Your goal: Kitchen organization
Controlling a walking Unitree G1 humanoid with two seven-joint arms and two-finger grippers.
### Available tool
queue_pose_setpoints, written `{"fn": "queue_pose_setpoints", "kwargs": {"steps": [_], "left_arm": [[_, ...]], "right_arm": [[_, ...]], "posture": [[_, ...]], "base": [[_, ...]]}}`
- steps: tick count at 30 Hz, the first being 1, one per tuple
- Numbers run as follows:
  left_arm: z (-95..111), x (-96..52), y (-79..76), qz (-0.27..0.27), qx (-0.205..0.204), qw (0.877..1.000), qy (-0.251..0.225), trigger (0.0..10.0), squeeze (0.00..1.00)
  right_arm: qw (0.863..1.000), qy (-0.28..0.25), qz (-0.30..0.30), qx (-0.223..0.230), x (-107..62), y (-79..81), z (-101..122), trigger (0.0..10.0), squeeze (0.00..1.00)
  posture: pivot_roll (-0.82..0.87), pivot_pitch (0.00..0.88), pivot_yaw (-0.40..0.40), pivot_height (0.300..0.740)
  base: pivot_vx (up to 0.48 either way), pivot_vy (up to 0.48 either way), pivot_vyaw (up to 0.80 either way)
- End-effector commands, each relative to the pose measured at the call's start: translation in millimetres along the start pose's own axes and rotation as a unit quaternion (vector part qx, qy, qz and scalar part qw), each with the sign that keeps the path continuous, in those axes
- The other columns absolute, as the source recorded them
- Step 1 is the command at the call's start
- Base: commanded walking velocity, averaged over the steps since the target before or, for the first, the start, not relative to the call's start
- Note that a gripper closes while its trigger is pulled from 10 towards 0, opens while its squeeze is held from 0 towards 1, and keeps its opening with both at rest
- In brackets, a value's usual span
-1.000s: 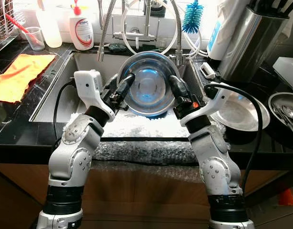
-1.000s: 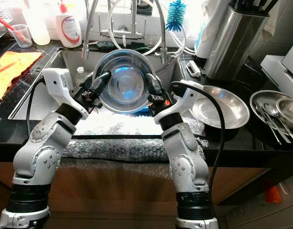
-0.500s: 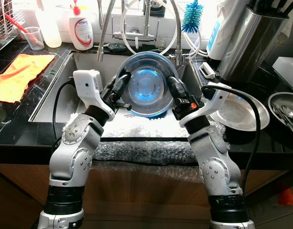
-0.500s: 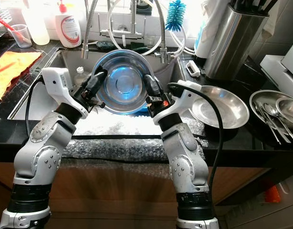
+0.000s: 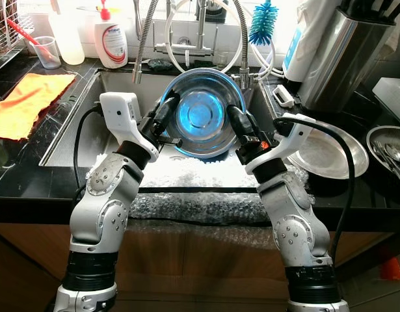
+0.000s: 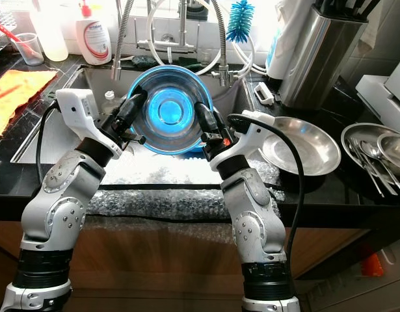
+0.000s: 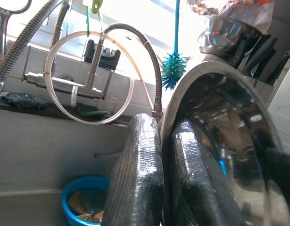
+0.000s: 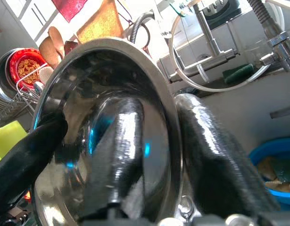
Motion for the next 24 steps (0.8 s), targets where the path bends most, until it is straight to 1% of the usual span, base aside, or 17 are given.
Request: {"fn": "queue_pose_setpoints", "kwargs": {"steps": [1,5,7,8,9,10,11,12,13,14,15,17,21,23,24], "left_arm": [[13.4,0.5,7.4,0.022,-0.005,0.999,-0.028,0.0,0.0],[26.0,0.1,18.6,0.056,-0.014,0.996,-0.064,0.0,0.0],[36.4,-1.5,29.7,0.092,-0.015,0.991,-0.095,0.0,0.0],[40.2,-2.9,37.0,0.117,-0.011,0.987,-0.106,0.0,0.0],[46.1,-6.1,49.2,0.158,0.005,0.98,-0.123,0.0,0.0],[46.9,-8.0,55.8,0.179,0.033,0.976,-0.121,4.5,0.0],[46.9,-9.6,61.2,0.196,0.066,0.972,-0.115,4.5,0.0],[44.4,-10.0,62.7,0.198,0.082,0.971,-0.106,10.0,0.0],[42.6,-10.1,63.2,0.198,0.088,0.971,-0.1,10.0,0.0],[40.3,-10.8,64.9,0.198,0.098,0.971,-0.095,10.0,0.0],[38.5,-12.5,69.2,0.203,0.115,0.968,-0.088,10.0,0.0],[37.2,-15.6,77.1,0.214,0.142,0.963,-0.081,10.0,0.0],[37.3,-19.0,87.0,0.23,0.164,0.956,-0.082,10.0,0.0],[34.0,-18.6,90.2,0.232,0.176,0.954,-0.075,10.0,0.0],[32.7,-18.5,90.9,0.233,0.181,0.953,-0.072,10.0,0.0]], "right_arm": [[1.0,-0.013,0.005,-0.006,2.8,2.5,7.8,10.0,1.0],[1.0,-0.016,-0.007,-0.01,3.2,-0.9,8.8,10.0,1.0],[0.999,-0.023,-0.027,-0.02,3.4,-6.9,11.3,10.0,0.0],[0.999,-0.025,-0.038,-0.027,3.1,-10.1,12.6,10.0,0.0],[0.997,-0.031,-0.057,-0.047,2.1,-15.7,15.4,10.0,0.0],[0.994,-0.033,-0.07,-0.073,1.2,-19.0,17.9,10.0,0.0],[0.991,-0.035,-0.08,-0.102,0.4,-21.7,20.4,10.0,0.0],[0.99,-0.039,-0.087,-0.107,-0.5,-23.3,21.6,10.0,0.0],[0.989,-0.042,-0.092,-0.106,-1.1,-24.2,22.1,10.0,0.0],[0.986,-0.047,-0.105,-0.12,-2.9,-27.2,24.4,10.0,0.0],[0.981,-0.051,-0.118,-0.146,-5.3,-30.5,27.7,10.0,0.0],[0.972,-0.057,-0.134,-0.184,-9.5,-35.3,32.7,10.0,0.0],[0.963,-0.069,-0.164,-0.201,-18.2,-45.6,40.5,10.0,0.0],[0.952,-0.074,-0.182,-0.236,-25.0,-51.5,47.3,10.0,0.0],[0.948,-0.075,-0.185,-0.248,-26.9,-52.5,49.1,10.0,0.0]], "posture": [[0.0,0.048,-0.086,0.74],[0.0,0.047,-0.087,0.74],[0.0,0.047,-0.089,0.74],[0.0,0.047,-0.089,0.74],[0.0,0.046,-0.089,0.74],[0.0,0.046,-0.089,0.74],[0.0,0.046,-0.089,0.74],[0.0,0.046,-0.09,0.74],[0.0,0.046,-0.09,0.74],[0.0,0.046,-0.09,0.74],[-0.01,0.047,-0.089,0.74],[-0.01,0.048,-0.089,0.74],[-0.01,0.047,-0.089,0.74],[-0.01,0.043,-0.088,0.74],[-0.01,0.042,-0.087,0.74]], "base": [[0.0,0.0,0.0],[0.0,0.0,0.0],[0.0,0.0,0.0],[0.0,0.0,0.0],[0.0,0.0,0.0],[0.0,0.0,0.0],[0.0,0.0,0.0],[0.0,0.0,0.0],[0.0,0.0,0.0],[0.0,0.0,0.0],[0.0,0.0,0.0],[0.0,0.0,0.0],[0.0,0.0,0.0],[0.0,0.0,0.0],[0.0,0.0,0.0]]}}
Point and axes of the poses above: a point about 5 cm out from each wrist's last joint towards the gripper, its own x axis pointing out of the wrist towards the gripper, its own z axis along the axis of the wrist's last joint, y = z × x, the point moved 4 cm from there along x, pointing out of the wrist towards the gripper, and after that the axes turned 4 degrees about -x, right-handed, at the moved point
